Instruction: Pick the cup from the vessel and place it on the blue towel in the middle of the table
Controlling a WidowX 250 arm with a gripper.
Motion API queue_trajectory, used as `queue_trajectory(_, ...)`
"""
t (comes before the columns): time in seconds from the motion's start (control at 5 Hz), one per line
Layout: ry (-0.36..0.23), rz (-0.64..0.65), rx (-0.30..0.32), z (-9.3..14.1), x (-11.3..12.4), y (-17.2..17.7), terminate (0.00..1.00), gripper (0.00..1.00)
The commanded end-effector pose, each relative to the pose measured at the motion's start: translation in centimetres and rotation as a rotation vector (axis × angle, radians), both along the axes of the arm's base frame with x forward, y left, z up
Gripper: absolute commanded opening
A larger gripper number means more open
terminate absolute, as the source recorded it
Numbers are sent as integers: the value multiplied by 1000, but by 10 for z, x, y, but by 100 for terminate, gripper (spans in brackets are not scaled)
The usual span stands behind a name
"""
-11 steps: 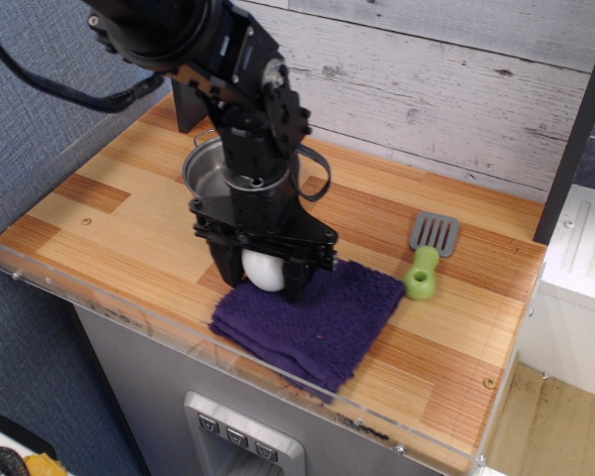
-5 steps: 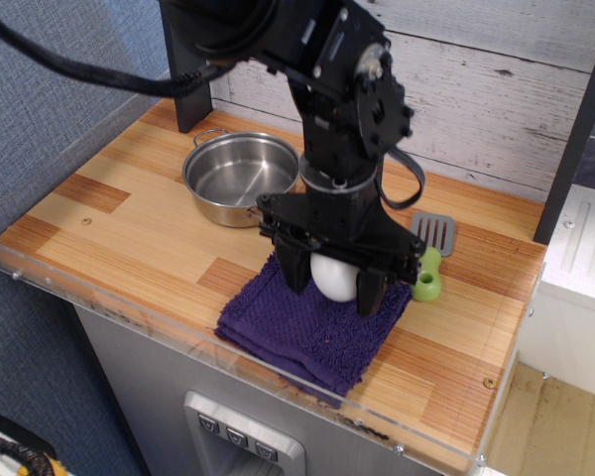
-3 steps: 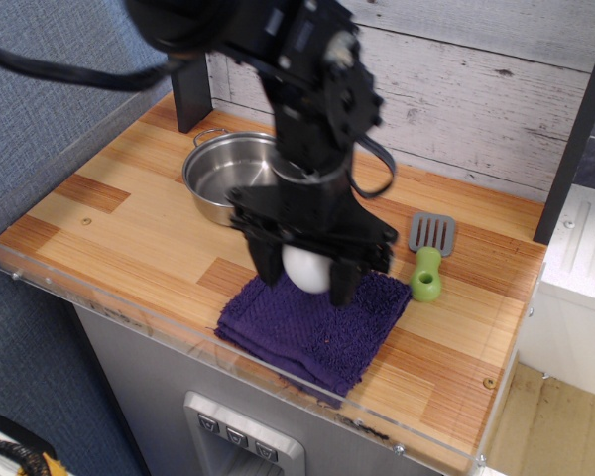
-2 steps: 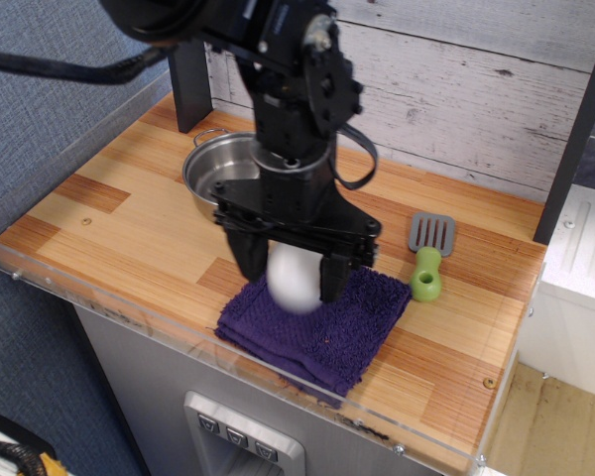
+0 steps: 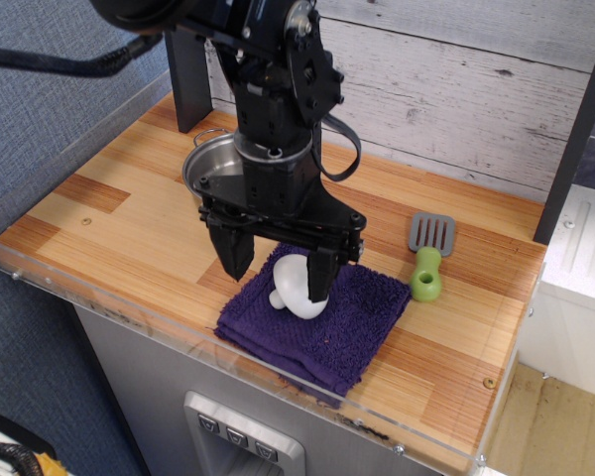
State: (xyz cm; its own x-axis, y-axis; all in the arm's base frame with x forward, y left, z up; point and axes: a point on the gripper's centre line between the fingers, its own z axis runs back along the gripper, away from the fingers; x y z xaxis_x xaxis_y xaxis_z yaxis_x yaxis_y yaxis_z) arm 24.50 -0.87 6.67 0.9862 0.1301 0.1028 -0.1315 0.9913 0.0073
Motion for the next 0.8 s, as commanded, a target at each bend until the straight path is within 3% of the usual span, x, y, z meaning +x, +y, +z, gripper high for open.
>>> queue_trajectory(0.0,-146,49,-4,74,21,14,0,100)
queue_trajectory(0.2,-148,49,-39,84,26,19,0,100)
queue_trajectory(0.4,-61,52,19,77,30,24,0,100)
queue_trajectory(0.6,-61,52,19,77,30,24,100,100)
